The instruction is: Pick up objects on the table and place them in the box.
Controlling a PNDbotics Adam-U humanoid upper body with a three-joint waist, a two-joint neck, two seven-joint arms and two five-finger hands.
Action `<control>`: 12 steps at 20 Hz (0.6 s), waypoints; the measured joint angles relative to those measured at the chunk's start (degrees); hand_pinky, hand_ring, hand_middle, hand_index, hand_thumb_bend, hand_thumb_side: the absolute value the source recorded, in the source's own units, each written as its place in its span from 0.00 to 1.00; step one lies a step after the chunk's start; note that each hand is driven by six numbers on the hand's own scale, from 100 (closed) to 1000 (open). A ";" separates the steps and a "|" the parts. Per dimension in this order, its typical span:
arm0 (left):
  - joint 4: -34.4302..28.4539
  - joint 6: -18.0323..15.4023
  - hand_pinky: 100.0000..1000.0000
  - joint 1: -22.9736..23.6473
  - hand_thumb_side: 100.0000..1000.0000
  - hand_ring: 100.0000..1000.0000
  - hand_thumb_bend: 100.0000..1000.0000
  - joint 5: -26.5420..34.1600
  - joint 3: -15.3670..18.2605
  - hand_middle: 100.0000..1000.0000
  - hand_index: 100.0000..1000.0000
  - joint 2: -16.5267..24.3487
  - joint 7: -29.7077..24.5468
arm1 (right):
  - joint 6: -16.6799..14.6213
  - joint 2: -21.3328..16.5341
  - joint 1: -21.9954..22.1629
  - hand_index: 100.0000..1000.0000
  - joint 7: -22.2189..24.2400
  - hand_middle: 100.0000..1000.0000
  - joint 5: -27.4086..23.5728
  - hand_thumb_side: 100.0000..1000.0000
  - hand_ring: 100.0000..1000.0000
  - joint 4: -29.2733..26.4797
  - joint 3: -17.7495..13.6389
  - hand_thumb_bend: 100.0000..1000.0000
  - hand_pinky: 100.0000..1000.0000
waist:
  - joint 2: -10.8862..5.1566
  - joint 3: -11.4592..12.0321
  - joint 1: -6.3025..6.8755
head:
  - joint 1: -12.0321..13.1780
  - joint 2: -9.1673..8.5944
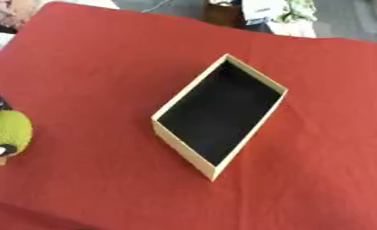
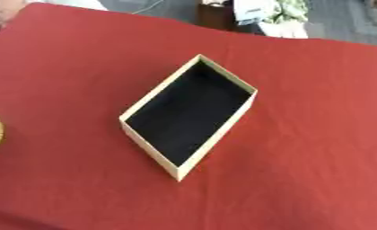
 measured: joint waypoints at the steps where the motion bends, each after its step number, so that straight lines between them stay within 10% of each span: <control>1: -0.35 0.03 0.48 0.00 0.29 0.49 0.42 -0.01 0.00 0.48 0.66 0.00 0.08 | -0.01 0.00 0.00 0.82 -0.01 0.86 -0.01 0.78 0.85 0.00 0.00 0.00 0.80 | 0.00 0.00 0.00 | 0.00 0.00; 6: -2.67 1.22 0.40 0.14 0.00 0.44 0.21 -0.16 0.07 0.46 0.62 -0.15 2.21 | -0.06 0.00 0.00 0.82 -0.14 0.85 -0.24 0.79 0.85 0.00 0.00 0.00 0.80 | 0.00 0.02 0.01 | -0.01 0.00; 12: -7.00 3.08 0.27 0.64 0.00 0.39 0.15 0.64 0.08 0.42 0.58 -0.44 4.01 | 0.06 0.01 0.03 0.82 -0.47 0.85 -0.49 0.79 0.85 0.00 0.00 0.00 0.79 | 0.00 0.01 0.07 | -0.23 0.05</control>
